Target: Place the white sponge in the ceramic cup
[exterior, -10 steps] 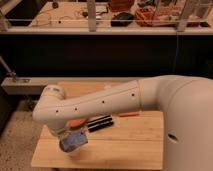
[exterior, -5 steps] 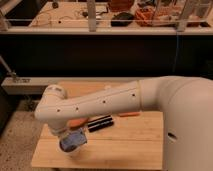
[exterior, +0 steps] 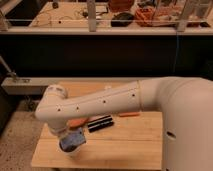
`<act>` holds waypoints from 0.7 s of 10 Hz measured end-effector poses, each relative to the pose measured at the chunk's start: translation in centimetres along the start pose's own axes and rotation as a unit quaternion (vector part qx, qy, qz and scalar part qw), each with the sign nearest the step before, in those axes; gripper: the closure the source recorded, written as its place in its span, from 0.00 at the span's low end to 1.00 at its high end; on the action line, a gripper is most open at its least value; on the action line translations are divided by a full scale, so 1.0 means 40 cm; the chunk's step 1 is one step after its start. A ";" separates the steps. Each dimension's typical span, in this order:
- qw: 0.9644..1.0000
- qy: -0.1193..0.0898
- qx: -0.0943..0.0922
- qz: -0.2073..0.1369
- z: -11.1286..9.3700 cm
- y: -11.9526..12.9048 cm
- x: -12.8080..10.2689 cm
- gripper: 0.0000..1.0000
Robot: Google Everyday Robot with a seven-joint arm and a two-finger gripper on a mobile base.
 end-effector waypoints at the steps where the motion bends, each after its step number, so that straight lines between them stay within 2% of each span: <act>1: 1.000 -0.002 0.000 -0.001 0.002 -0.003 -0.002 0.99; 7: 1.000 -0.012 0.001 -0.008 0.011 -0.014 -0.014 0.99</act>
